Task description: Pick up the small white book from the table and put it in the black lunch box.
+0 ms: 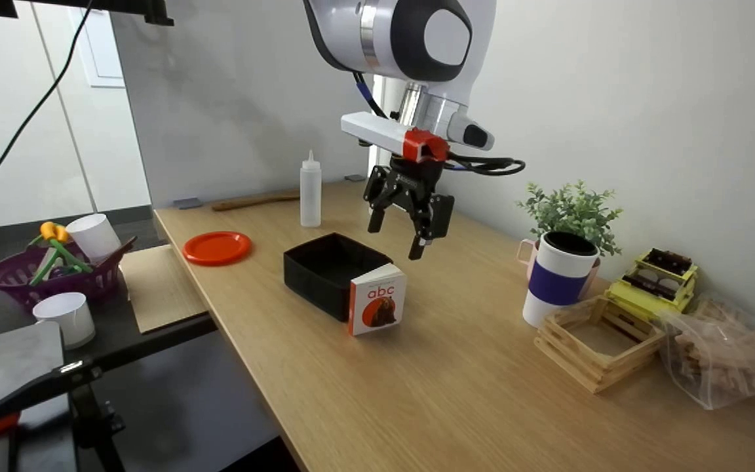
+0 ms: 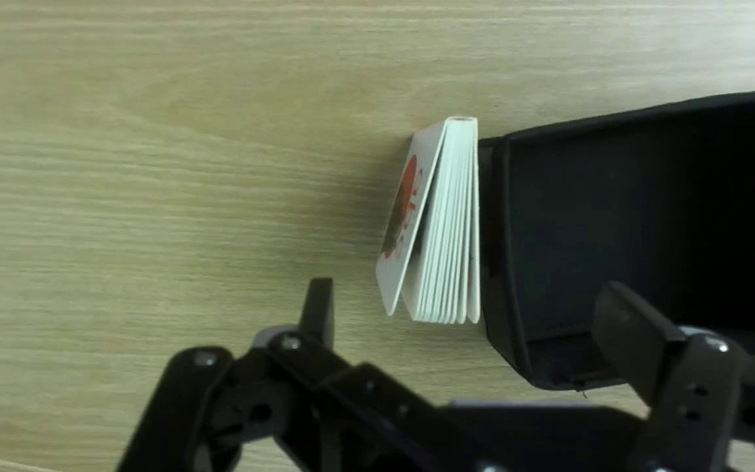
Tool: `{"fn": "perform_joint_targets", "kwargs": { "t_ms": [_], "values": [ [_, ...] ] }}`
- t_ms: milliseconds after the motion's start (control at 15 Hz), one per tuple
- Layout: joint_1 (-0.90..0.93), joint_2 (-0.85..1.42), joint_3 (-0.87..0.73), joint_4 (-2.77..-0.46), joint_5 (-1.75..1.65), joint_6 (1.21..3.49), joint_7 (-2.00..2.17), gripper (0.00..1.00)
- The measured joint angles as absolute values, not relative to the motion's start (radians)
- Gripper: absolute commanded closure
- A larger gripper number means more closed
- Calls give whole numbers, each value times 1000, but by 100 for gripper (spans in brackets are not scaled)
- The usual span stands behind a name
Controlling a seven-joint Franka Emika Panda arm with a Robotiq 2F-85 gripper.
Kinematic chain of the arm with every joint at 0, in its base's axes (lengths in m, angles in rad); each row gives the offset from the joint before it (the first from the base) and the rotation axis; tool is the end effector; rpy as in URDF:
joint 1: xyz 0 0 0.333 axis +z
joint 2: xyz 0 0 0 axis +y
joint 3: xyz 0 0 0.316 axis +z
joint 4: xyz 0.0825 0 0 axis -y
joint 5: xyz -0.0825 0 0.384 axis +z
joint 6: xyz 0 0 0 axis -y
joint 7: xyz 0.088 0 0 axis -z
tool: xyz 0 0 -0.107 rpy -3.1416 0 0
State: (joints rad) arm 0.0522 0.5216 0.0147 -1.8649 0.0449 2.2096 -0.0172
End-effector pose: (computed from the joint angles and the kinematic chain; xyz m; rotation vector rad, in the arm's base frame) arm 0.6186 0.0426 0.2220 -3.0916 -0.0817 0.2758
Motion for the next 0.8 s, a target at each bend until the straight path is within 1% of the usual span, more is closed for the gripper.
{"fn": "perform_joint_targets", "kwargs": {
  "t_ms": [267, 800],
  "values": [
    [31, 592, 40, -1799, 47, 2197, -135, 0],
    [31, 608, 42, -1787, 49, 2200, -100, 0]
  ]
}}
